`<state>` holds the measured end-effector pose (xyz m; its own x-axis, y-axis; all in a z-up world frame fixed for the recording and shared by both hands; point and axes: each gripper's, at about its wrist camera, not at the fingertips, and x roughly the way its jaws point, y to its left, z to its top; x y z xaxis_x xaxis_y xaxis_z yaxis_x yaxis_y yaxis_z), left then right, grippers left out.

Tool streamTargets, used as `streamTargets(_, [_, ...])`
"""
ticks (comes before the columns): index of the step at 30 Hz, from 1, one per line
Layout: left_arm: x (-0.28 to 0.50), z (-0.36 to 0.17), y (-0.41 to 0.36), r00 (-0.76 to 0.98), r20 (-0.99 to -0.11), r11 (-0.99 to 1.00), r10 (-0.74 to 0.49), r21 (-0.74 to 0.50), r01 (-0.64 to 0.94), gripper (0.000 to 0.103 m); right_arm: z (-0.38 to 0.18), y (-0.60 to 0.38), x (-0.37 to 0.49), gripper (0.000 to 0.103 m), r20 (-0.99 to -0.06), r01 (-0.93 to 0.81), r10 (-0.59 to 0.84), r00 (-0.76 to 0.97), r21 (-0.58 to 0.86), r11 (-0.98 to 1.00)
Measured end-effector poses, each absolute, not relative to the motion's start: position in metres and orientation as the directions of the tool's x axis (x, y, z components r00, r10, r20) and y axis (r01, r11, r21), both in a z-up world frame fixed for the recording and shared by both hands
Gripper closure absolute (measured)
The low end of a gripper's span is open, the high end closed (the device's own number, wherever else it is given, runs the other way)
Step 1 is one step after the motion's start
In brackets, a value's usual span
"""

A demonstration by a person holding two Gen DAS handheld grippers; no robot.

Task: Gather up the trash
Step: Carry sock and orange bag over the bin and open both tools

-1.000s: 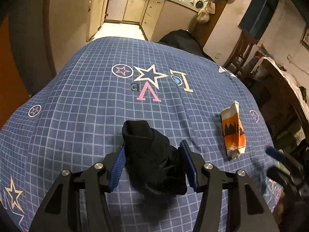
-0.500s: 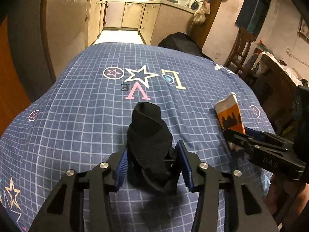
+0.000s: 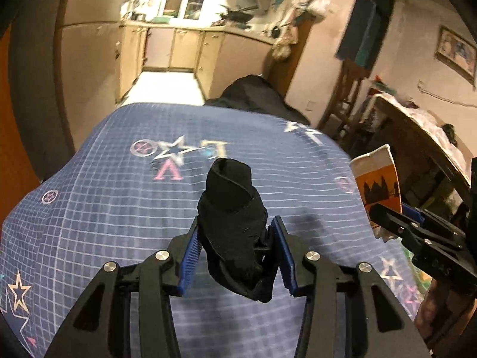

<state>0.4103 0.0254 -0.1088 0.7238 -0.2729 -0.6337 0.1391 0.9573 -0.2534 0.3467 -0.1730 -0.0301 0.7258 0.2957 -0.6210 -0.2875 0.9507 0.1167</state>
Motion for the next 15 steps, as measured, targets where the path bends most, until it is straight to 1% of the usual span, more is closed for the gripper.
streamTargets(3, [0.399,-0.097,-0.002,0.722,-0.621,0.951,-0.304,-0.244,0.190,0.056,-0.017,-0.193,0.328,0.064,-0.597,-0.262,0.262,0.758,0.089,0.961])
streamTargets(15, [0.362,-0.046,-0.145,0.682,-0.569,0.885,-0.459,-0.223,0.409,0.056,0.011,-0.291,0.264,0.064,-0.546,-0.100,0.119,0.829,0.064,0.993])
